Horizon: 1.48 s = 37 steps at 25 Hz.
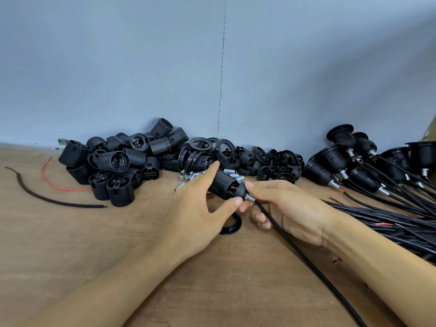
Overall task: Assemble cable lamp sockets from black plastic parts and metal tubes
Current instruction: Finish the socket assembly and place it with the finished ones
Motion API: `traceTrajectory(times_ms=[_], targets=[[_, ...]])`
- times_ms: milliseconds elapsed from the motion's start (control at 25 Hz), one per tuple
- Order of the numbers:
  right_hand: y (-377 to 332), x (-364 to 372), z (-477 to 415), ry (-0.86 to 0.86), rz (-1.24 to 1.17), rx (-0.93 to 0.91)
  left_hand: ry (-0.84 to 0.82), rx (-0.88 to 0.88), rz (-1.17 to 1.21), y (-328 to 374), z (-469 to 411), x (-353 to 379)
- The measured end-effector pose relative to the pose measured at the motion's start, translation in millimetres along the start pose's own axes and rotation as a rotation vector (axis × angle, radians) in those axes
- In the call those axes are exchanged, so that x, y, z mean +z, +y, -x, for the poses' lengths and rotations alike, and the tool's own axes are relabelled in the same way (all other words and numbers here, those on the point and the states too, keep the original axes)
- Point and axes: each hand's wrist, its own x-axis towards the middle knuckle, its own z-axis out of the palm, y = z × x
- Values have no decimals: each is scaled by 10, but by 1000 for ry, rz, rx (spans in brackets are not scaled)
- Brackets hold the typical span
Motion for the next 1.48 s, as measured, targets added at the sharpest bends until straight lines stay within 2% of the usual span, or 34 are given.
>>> traceTrajectory(times_ms=[160,360,640,1480], targets=[[-7,-29,-17,75,-19,-8,26,-28,87,11,4,-51],[-4,-56,-7,27,37,-46,-6,-67,204,2,-1,-66],[-13,-100,8,56,81,-91,7,-93,281,-11,-7,-68],[24,-194,-14,80,187,-126,5,-83,287,36,8,-105]])
